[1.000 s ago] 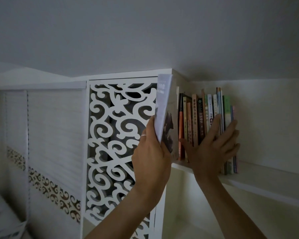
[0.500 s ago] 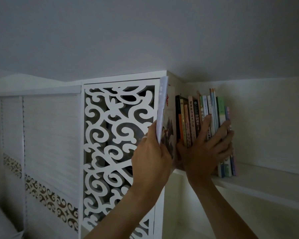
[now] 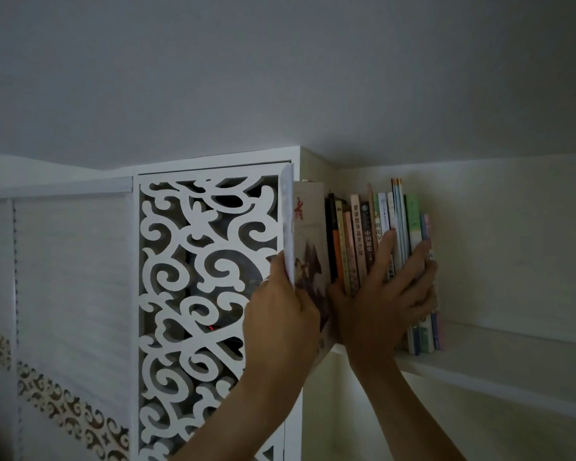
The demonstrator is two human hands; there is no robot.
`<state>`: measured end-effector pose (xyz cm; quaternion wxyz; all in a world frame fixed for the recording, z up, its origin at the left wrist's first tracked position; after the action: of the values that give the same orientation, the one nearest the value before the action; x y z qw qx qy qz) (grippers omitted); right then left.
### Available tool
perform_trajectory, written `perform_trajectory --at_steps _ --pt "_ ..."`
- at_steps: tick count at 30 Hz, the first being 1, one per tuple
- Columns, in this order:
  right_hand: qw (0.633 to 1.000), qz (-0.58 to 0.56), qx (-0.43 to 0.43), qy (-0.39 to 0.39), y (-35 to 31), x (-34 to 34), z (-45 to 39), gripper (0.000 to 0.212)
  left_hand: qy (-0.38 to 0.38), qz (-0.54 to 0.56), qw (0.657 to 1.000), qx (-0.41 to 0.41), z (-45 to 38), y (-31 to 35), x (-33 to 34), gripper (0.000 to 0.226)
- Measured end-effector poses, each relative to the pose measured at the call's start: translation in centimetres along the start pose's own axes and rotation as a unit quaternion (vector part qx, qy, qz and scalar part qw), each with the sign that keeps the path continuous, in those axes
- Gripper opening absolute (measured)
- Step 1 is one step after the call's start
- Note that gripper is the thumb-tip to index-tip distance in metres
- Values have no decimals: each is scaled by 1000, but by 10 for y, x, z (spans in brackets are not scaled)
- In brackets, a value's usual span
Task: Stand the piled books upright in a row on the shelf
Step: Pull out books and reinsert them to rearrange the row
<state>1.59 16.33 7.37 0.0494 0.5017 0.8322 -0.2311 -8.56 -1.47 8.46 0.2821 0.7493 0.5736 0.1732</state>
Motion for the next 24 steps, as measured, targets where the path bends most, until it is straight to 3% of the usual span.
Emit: perform_trajectory --at_steps 4,9,16,21,24 --pt "1000 1 10 3 1 1 -1 125 1 -5 1000 2 1 -2 -2 33" --pt "1000 5 16 15 4 -2 -2 124 -51 3 998 29 -6 13 19 30" --pt "1000 6 10 15 9 -4 -1 103 -61 33 998 4 -36 -13 64 37" --pt "1000 22 -4 15 14 -3 0 96 -9 96 985 140 -25 -18 79 30" --pt "999 28 -17 6 11 0 1 94 110 22 967 229 -17 -9 71 26"
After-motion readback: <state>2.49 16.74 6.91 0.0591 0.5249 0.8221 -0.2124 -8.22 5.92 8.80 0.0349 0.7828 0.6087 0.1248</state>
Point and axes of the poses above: each hand's wrist, its own z-axis away from the middle knuckle, its own x-axis out of the palm, y = z × x, the point moved 10 cm from there along -z, towards the middle knuckle, and after that the axes turned 14 degrees about z, right-handed, at the moved point
